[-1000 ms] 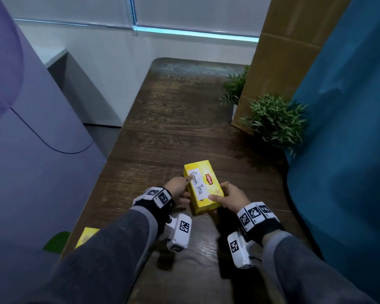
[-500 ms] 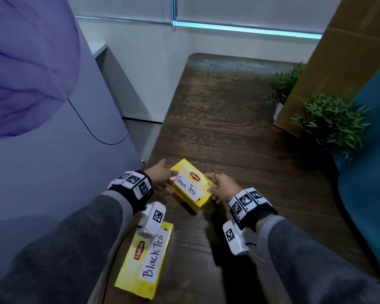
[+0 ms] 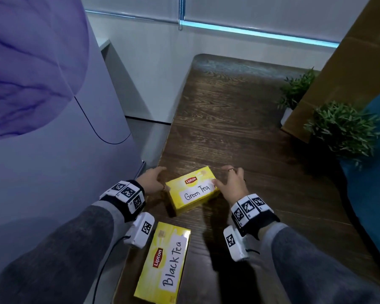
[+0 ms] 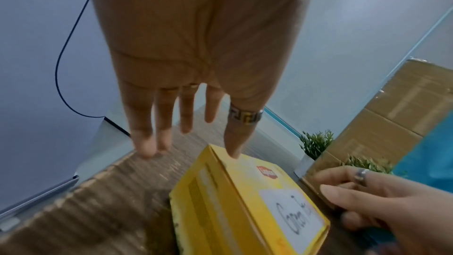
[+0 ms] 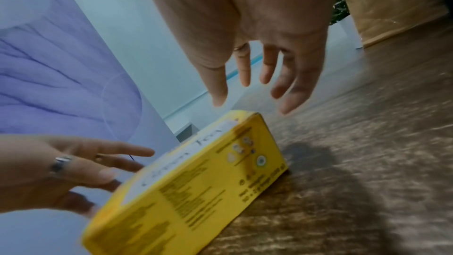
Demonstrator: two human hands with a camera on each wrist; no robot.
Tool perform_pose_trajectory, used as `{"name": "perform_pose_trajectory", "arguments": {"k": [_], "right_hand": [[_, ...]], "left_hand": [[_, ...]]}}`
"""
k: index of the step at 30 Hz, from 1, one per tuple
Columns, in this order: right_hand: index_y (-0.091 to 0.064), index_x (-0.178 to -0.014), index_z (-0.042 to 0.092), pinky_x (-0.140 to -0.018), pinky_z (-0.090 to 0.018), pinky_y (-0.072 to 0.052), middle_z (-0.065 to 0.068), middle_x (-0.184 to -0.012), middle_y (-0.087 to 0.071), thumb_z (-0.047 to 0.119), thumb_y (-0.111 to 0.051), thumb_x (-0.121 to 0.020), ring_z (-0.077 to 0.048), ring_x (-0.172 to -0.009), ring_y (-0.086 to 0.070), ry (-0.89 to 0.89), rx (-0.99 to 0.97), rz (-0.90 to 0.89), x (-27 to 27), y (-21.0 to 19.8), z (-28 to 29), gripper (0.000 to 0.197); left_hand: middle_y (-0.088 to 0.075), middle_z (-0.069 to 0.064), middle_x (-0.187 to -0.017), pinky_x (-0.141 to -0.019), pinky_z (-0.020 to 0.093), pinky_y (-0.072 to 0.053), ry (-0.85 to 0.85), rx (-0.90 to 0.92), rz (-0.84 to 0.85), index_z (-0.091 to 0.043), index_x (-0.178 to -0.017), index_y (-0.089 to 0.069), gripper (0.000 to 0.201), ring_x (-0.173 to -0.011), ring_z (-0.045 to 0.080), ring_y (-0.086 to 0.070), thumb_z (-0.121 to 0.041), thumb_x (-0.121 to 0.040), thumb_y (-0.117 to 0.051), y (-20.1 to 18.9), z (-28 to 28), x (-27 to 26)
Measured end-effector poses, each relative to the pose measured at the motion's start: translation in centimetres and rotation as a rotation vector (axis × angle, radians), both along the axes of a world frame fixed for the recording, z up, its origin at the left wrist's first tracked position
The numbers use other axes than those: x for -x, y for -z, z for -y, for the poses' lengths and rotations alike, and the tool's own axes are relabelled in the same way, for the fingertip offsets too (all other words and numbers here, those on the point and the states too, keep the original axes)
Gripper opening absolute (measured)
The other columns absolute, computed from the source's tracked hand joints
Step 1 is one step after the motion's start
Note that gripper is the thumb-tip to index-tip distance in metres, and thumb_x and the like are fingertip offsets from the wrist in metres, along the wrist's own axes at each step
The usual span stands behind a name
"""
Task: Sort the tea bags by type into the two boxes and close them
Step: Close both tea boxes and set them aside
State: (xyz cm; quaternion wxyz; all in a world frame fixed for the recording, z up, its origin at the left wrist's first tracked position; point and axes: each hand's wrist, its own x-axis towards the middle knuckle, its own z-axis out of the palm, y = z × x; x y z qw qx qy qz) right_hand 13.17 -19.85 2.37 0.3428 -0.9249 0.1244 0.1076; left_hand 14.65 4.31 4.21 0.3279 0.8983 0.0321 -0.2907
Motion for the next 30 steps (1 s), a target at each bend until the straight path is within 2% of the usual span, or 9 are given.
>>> {"name": "perform_pose_trajectory", "arguments": {"k": [3,7,9,12,15,20,23,26,30], "right_hand": [[-0.043,-0.117,0.013,-0.084,-0.033,-0.044,-0.009,-0.123,-0.052,0.036,-0.066,-0.084,-0.029,-0.107,-0.057,-0.037,0.019,-0.080,1.5,-0.1,-0.1,0.046],[-0.026,-0.138,0.020,-0.067,-0.026,-0.045,-0.002,-0.113,-0.057,0.033,-0.064,-0.086,-0.013,-0.086,-0.059,-0.074,-0.271,-0.231,2.9,1.5,-1.2,0.066],[-0.014,-0.146,0.025,-0.074,-0.031,-0.050,0.001,-0.123,-0.054,0.028,-0.063,-0.088,-0.013,-0.097,-0.057,-0.086,-0.355,-0.233,3.0,2.0,-2.1,0.076],[-0.006,-0.147,0.033,-0.092,-0.046,-0.051,0.003,-0.143,-0.044,0.024,-0.066,-0.085,-0.019,-0.123,-0.050,-0.140,-0.340,-0.222,3.1,2.4,-3.3,0.087],[-0.008,-0.146,0.038,-0.087,-0.049,-0.053,0.001,-0.140,-0.048,0.022,-0.069,-0.083,-0.022,-0.118,-0.054,-0.160,-0.314,-0.233,3.3,2.7,-3.8,0.089],[-0.006,-0.146,0.039,-0.079,-0.044,-0.057,0.004,-0.128,-0.049,0.021,-0.068,-0.083,-0.021,-0.106,-0.060,-0.201,-0.316,-0.259,4.1,2.4,-3.8,0.090],[-0.009,-0.145,0.038,-0.087,-0.044,-0.054,0.003,-0.129,-0.051,0.022,-0.070,-0.082,-0.018,-0.110,-0.057,-0.205,-0.299,-0.245,4.7,2.4,-3.8,0.089],[-0.011,-0.144,0.039,-0.091,-0.045,-0.052,0.002,-0.130,-0.055,0.026,-0.071,-0.080,-0.017,-0.114,-0.056,-0.218,-0.285,-0.242,5.4,2.8,-3.9,0.089],[-0.014,-0.144,0.037,-0.092,-0.043,-0.051,0.002,-0.126,-0.058,0.027,-0.071,-0.080,-0.018,-0.116,-0.054,-0.217,-0.273,-0.224,6.1,2.7,-4.0,0.086]], "left_hand": [[-0.050,0.010,-0.135,-0.084,0.025,-0.043,0.031,0.106,-0.010,-0.020,-0.141,-0.035,0.066,-0.105,0.018,-0.053,-0.020,-0.083,-0.067,0.2,-0.4,0.0],[-0.062,0.001,-0.121,-0.079,0.030,-0.053,0.034,0.255,-0.099,-0.020,-0.132,-0.048,0.047,-0.090,0.012,-0.060,-0.016,-0.087,-0.061,1.4,-0.9,0.3],[-0.065,-0.004,-0.104,-0.073,0.018,-0.049,0.056,0.252,-0.104,-0.020,-0.133,-0.047,0.047,-0.083,0.005,-0.059,-0.016,-0.088,-0.060,1.6,-1.0,0.7],[-0.067,0.001,-0.110,-0.080,0.018,-0.051,0.065,0.282,-0.166,-0.019,-0.138,-0.041,0.054,-0.093,0.011,-0.063,-0.012,-0.088,-0.059,1.8,-1.0,1.2],[-0.066,-0.002,-0.114,-0.067,0.011,-0.045,0.091,0.258,-0.150,-0.026,-0.139,-0.039,0.058,-0.097,0.008,-0.062,-0.014,-0.087,-0.061,1.9,-1.0,1.5],[-0.065,-0.002,-0.111,-0.065,0.011,-0.045,0.127,0.223,-0.127,-0.034,-0.138,-0.038,0.063,-0.098,0.007,-0.060,-0.010,-0.085,-0.062,2.3,-1.1,2.4],[-0.066,-0.003,-0.110,-0.080,0.023,-0.052,0.129,0.199,-0.122,-0.037,-0.135,-0.041,0.062,-0.101,0.009,-0.060,-0.011,-0.084,-0.064,2.8,-1.2,2.7],[-0.067,-0.005,-0.108,-0.093,0.033,-0.049,0.146,0.150,-0.108,-0.039,-0.135,-0.040,0.063,-0.103,0.010,-0.060,-0.015,-0.082,-0.066,3.4,-1.5,3.1],[-0.066,-0.001,-0.108,-0.074,0.017,-0.049,0.140,0.161,-0.120,-0.037,-0.135,-0.041,0.064,-0.100,0.010,-0.062,-0.013,-0.081,-0.068,3.5,-1.6,3.4]]}}
